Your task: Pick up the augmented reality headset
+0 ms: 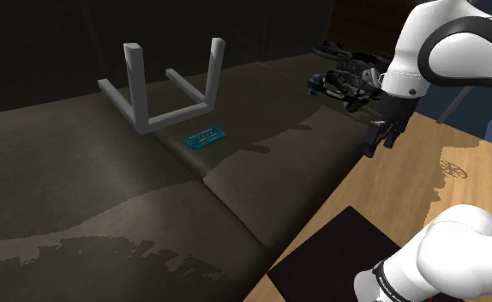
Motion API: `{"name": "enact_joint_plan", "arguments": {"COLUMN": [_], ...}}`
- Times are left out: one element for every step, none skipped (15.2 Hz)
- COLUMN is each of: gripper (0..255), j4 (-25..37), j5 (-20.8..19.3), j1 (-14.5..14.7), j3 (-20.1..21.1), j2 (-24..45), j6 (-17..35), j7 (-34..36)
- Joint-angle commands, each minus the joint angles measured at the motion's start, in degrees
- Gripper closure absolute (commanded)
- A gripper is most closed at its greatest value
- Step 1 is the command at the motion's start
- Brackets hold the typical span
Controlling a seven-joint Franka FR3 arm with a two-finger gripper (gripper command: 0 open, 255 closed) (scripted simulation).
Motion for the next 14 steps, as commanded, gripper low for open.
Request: {"name": "enact_joint_plan", "arguments": {"gripper": [0, 0, 0, 0, 0, 0, 0, 0, 0, 0, 0, 0, 0, 0], "j4": [0.0, 2.0, 4.1, 6.3, 8.5, 10.8, 13.1, 15.5, 17.9, 20.4, 23.0, 25.7, 28.4, 31.3], "j5": [0.0, -0.5, -0.9, -1.3, -1.6, -1.9, -2.1, -2.2, -2.3, -2.4, -2.3, -2.2, -2.1, -1.9], "j1": [0.0, 0.0, 0.1, 0.2, 0.3, 0.4, 0.5, 0.6, 0.8, 0.9, 1.0, 1.1, 1.3, 1.3], "j3": [0.0, -0.8, -1.6, -2.4, -3.1, -3.8, -4.6, -5.3, -5.9, -6.6, -7.3, -8.0, -8.6, -9.3], "j2": [0.0, 2.0, 3.9, 5.9, 7.9, 9.9, 11.9, 13.9, 15.9, 17.9, 20.0, 22.1, 24.2, 26.3], "j6": [0.0, 0.1, 0.1, 0.1, 0.0, -0.1, -0.3, -0.5, -0.8, -1.1, -1.5, -2.0, -2.4, -3.0], "j7": [0.0, -1.2, -2.4, -3.6, -4.9, -6.1, -7.3, -8.6, -9.9, -11.1, -12.4, -13.8, -15.1, -16.5]}}
